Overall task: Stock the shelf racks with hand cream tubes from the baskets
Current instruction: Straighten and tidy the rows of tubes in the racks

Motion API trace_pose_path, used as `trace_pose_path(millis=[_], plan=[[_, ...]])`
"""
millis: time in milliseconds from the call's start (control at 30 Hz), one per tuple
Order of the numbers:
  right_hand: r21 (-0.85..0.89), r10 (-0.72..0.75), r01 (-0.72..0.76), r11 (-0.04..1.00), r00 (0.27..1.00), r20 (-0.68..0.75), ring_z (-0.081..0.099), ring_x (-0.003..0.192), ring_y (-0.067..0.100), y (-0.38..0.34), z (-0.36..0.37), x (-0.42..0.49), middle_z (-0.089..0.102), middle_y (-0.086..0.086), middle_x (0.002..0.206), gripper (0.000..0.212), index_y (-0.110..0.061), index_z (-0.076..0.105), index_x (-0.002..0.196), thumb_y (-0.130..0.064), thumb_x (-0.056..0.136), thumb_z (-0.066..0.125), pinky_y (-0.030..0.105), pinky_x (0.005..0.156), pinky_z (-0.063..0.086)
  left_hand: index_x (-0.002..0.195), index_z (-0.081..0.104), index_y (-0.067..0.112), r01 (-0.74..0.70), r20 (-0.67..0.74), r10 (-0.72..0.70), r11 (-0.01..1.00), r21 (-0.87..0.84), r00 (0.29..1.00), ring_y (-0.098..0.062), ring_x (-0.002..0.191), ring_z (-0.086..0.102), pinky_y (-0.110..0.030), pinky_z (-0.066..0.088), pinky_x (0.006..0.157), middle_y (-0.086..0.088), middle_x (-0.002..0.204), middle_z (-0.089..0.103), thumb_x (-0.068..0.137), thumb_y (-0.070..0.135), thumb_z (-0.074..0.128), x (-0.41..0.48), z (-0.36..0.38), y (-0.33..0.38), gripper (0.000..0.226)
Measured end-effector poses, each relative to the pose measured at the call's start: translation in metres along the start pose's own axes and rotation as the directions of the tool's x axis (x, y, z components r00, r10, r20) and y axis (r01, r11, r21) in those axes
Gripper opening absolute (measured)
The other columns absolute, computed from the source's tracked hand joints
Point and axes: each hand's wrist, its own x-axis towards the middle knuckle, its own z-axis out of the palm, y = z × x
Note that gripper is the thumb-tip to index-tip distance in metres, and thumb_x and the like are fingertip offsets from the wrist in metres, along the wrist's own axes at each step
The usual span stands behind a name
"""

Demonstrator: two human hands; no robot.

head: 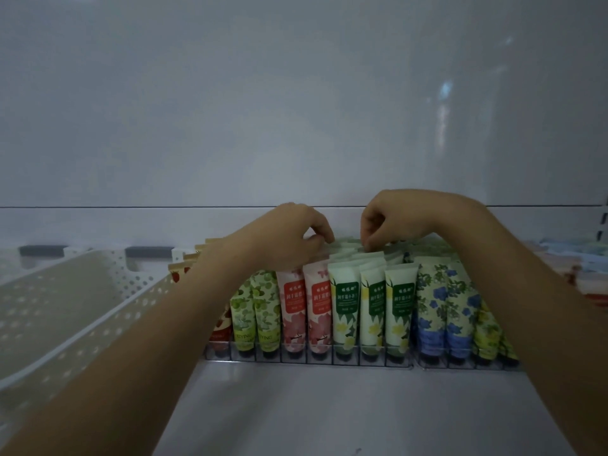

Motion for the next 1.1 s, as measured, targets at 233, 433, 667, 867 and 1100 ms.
trace_pose_path(millis=[233,433,667,867,1100], plan=[[-0.014,-0.010,0.010,1.000,0.999,-0.042,0.055,0.068,0.009,-0.001,-0.001,-0.002,0.060,-0.008,0.077,0.006,-0.016,0.063,0.082,-0.020,0.086,0.063,0.020,0.061,0.043,0.116,0.063,0.018,0.051,0.069,-0.052,0.999,0.018,0.996,0.000,0.070,0.045,-0.010,0.033,0.060,0.004,0.118,0.062,0.096,0.021,0.044,0.000,0.003,-0.002,0.028],[-0.035,0.016,-0.015,0.999,1.000,0.013,0.053,0.067,0.013,-0.003,0.002,0.002,0.062,0.001,0.080,0.006,-0.015,0.062,0.081,-0.019,0.086,0.062,0.020,0.057,0.042,0.114,0.064,0.017,0.044,0.055,-0.044,0.999,-0.007,0.998,0.007,0.060,0.043,0.002,0.036,0.054,0.010,0.099,0.062,0.096,0.019,0.044,-0.002,0.000,0.002,0.028],[0.072,-0.122,0.136,0.988,0.977,-0.177,0.052,0.075,-0.002,-0.010,0.004,0.005,0.059,-0.014,0.083,0.006,-0.023,0.065,0.087,-0.018,0.086,0.063,0.013,0.064,0.039,0.110,0.066,0.017,0.075,0.039,-0.076,0.997,0.012,0.996,0.005,0.049,0.042,0.003,0.033,0.048,0.022,0.067,0.047,0.094,0.014,0.044,-0.003,-0.003,0.003,0.028],[0.046,-0.128,0.134,0.990,0.985,-0.118,0.052,0.073,0.000,-0.015,0.016,0.012,0.057,-0.014,0.079,0.014,-0.020,0.069,0.097,-0.014,0.087,0.061,0.012,0.061,0.038,0.108,0.068,0.018,0.082,0.058,-0.084,0.996,0.020,0.995,0.006,0.054,0.042,0.004,0.033,0.051,0.013,0.081,0.053,0.092,0.012,0.044,-0.003,-0.004,0.003,0.029],[-0.019,-0.152,0.151,0.988,0.983,-0.104,0.049,0.074,0.000,-0.015,0.015,0.013,0.053,-0.016,0.079,0.014,-0.019,0.065,0.099,-0.013,0.090,0.056,0.011,0.061,0.036,0.108,0.067,0.018,0.086,0.061,-0.088,0.996,0.036,0.994,0.003,0.047,0.038,0.002,0.032,0.046,0.023,0.064,0.042,0.093,0.013,0.044,-0.005,-0.008,0.004,0.028]])
